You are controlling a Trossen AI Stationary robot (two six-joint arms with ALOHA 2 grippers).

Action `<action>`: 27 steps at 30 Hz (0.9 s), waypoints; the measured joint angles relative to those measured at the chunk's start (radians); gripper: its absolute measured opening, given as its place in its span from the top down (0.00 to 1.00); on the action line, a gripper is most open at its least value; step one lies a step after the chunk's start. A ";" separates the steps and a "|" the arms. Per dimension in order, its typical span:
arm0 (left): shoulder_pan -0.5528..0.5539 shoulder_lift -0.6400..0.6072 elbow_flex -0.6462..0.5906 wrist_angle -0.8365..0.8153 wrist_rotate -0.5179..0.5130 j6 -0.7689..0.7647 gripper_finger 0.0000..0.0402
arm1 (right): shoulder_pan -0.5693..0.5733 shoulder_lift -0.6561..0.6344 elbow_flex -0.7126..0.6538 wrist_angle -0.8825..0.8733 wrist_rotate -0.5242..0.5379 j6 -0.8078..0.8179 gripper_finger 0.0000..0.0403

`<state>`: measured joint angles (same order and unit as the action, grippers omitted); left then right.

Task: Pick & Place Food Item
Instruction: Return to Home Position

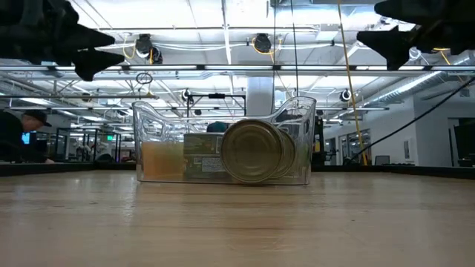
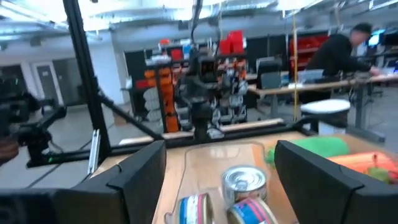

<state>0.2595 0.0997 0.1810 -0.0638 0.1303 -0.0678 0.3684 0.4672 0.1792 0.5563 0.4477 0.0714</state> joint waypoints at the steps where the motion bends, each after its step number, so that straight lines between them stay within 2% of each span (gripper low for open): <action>1: -0.007 -0.016 -0.020 0.023 0.000 -0.008 0.27 | -0.005 -0.026 -0.011 0.001 0.000 -0.005 0.30; 6: -0.055 -0.051 -0.103 0.075 -0.003 -0.009 0.27 | -0.022 -0.110 -0.062 0.000 0.001 -0.007 0.30; 11: -0.113 -0.049 -0.139 0.093 -0.009 -0.012 0.27 | -0.022 -0.136 -0.093 0.001 0.000 -0.010 0.30; 15: -0.169 -0.049 -0.142 0.101 -0.015 0.017 0.27 | -0.022 -0.155 -0.108 -0.020 0.006 -0.076 0.30; 20: -0.211 -0.049 -0.142 0.084 -0.126 0.012 0.27 | -0.020 -0.278 -0.112 -0.086 0.057 -0.161 0.30; 27: -0.223 -0.048 -0.141 0.034 -0.305 0.034 0.27 | -0.020 -0.451 -0.114 -0.416 0.048 -0.169 0.30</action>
<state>0.0368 0.0521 0.0402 -0.0299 -0.1745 -0.0339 0.3485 0.0165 0.0654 0.1404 0.4957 -0.0974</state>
